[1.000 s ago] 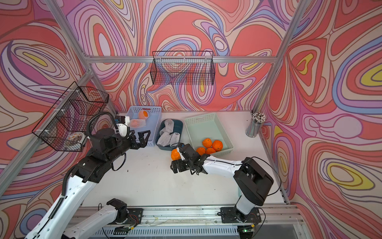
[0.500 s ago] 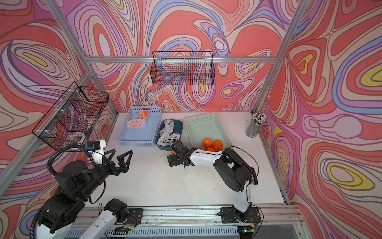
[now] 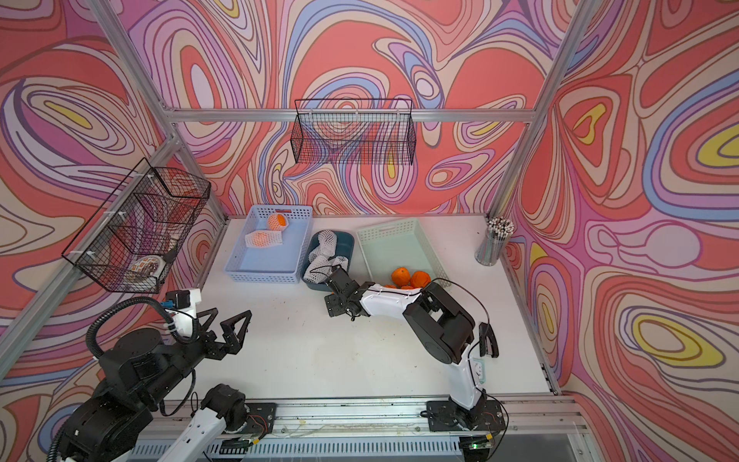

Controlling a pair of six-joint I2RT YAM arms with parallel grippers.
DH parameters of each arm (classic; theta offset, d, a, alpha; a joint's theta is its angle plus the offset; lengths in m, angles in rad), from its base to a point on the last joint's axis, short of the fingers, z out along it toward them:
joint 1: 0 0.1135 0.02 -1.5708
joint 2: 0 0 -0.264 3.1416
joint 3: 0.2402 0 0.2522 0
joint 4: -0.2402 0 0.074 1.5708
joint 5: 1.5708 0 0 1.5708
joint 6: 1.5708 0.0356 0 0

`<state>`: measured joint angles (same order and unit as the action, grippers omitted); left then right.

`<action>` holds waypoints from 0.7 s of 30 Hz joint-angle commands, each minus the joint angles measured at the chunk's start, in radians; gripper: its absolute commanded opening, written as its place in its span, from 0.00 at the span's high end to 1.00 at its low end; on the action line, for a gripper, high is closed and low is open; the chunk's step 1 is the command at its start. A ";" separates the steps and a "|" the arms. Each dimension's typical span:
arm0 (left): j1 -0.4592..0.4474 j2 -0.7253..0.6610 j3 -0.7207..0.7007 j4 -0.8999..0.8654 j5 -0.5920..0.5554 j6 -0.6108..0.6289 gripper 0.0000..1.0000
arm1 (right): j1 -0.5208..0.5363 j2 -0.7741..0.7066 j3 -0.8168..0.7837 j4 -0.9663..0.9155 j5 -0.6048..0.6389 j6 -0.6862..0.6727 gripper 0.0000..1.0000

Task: Remove foam nets from oranges
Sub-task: Pick up the orange from the center of the board.

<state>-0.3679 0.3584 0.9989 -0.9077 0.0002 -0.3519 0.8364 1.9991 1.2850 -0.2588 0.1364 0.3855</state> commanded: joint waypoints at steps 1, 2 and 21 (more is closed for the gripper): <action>-0.003 -0.010 -0.014 -0.039 -0.012 -0.004 0.00 | -0.005 0.017 0.021 -0.017 0.044 -0.009 0.24; -0.002 -0.012 -0.014 -0.037 -0.009 -0.001 0.00 | -0.004 0.016 0.023 -0.021 0.047 -0.010 0.25; -0.003 0.001 -0.041 -0.012 0.011 -0.001 0.00 | -0.004 -0.110 -0.043 -0.043 0.026 -0.002 0.41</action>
<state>-0.3679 0.3538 0.9726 -0.9237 -0.0013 -0.3519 0.8364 1.9427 1.2629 -0.2913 0.1673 0.3790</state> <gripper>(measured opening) 0.998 0.656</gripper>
